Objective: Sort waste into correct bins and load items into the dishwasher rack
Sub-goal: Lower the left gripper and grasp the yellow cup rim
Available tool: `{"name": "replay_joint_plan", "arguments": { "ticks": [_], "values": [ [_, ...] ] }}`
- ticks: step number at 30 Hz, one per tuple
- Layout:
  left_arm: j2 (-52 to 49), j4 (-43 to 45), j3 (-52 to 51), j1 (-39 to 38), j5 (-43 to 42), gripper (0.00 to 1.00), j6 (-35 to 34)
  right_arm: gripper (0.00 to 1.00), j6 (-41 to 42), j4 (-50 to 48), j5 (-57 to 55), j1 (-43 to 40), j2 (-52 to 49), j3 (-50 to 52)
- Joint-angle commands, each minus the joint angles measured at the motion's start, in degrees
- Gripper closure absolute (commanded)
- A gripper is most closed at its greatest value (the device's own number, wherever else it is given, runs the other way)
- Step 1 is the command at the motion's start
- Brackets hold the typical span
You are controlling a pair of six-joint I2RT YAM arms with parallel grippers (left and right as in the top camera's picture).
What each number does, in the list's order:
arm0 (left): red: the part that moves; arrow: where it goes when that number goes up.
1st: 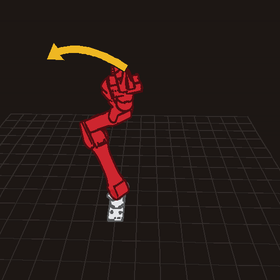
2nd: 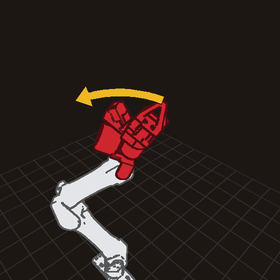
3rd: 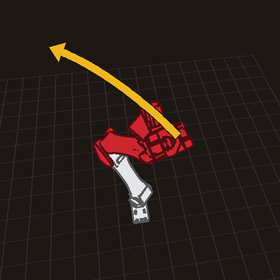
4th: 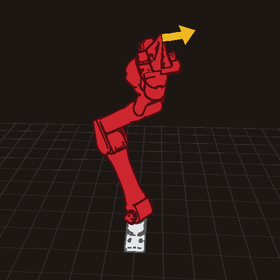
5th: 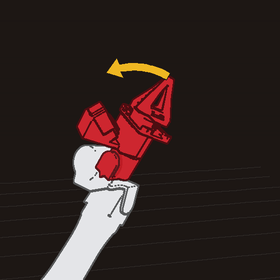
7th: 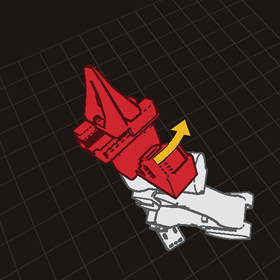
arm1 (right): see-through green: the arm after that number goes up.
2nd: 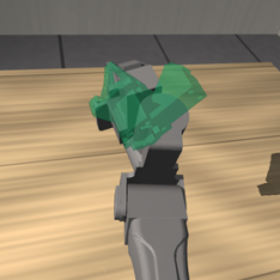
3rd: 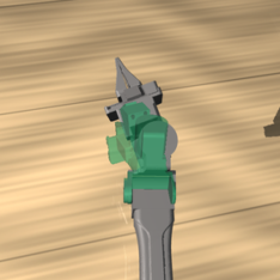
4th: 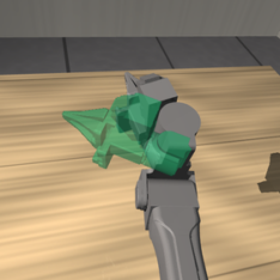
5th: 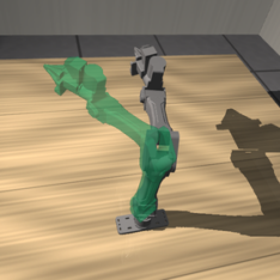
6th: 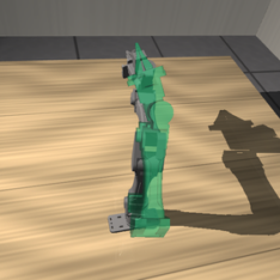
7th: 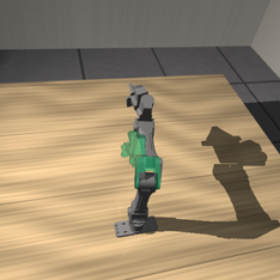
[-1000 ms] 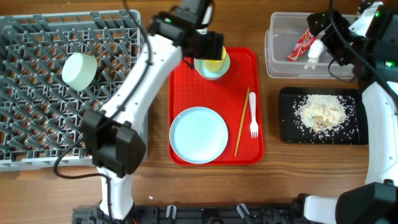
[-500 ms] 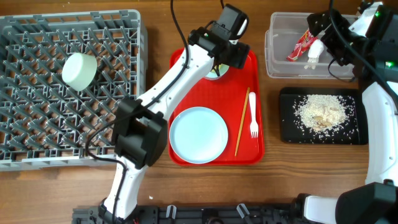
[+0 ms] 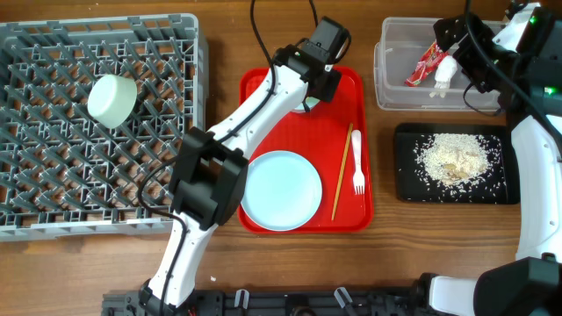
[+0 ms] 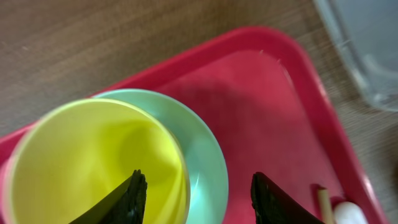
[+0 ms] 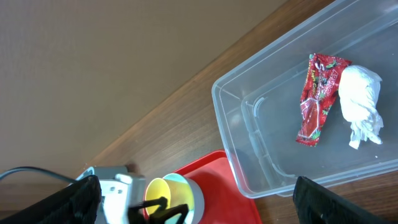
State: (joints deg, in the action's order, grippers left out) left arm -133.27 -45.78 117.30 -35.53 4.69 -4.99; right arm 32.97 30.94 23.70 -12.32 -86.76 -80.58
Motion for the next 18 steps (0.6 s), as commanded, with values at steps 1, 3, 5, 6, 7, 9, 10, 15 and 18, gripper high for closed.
{"name": "replay_joint_plan", "arguments": {
  "ticks": [1,3,5,6,7,9,10,15,18],
  "values": [
    [-1.8,0.4,0.9,0.8,0.8,0.49,0.7,0.01,0.2,0.0,-0.7,-0.1,0.9,0.0],
    [-1.8,0.9,0.9,1.2,0.8,0.49,0.7,0.0,0.2,0.0,-0.7,-0.1,0.9,0.0],
    [-1.8,1.0,0.9,1.7,0.8,0.53,0.0,0.0,0.2,0.0,-0.7,-0.1,0.9,0.0],
    [-1.8,1.0,0.9,2.0,0.8,0.58,-0.2,0.0,0.2,0.0,-0.7,-0.1,0.9,0.0],
    [-1.8,1.0,0.9,2.3,0.7,0.6,-0.6,0.0,0.2,0.0,-0.7,-0.1,0.9,0.0],
    [-1.8,1.0,0.9,2.7,0.8,0.65,-1.5,0.0,0.2,0.0,-0.7,-0.1,0.9,0.0],
    [-1.8,0.9,0.9,3.0,0.8,0.69,-1.5,0.0,0.2,0.0,-0.7,-0.1,0.9,0.0],
    [-1.8,-1.5,0.7,4.0,0.7,0.69,-1.4,0.0,0.2,0.0,-0.7,-0.1,0.9,0.0],
    [-1.9,-1.8,0.0,3.9,0.7,0.67,-1.4,0.0,0.2,0.0,-0.7,-0.1,0.9,0.0]
  ]
}}
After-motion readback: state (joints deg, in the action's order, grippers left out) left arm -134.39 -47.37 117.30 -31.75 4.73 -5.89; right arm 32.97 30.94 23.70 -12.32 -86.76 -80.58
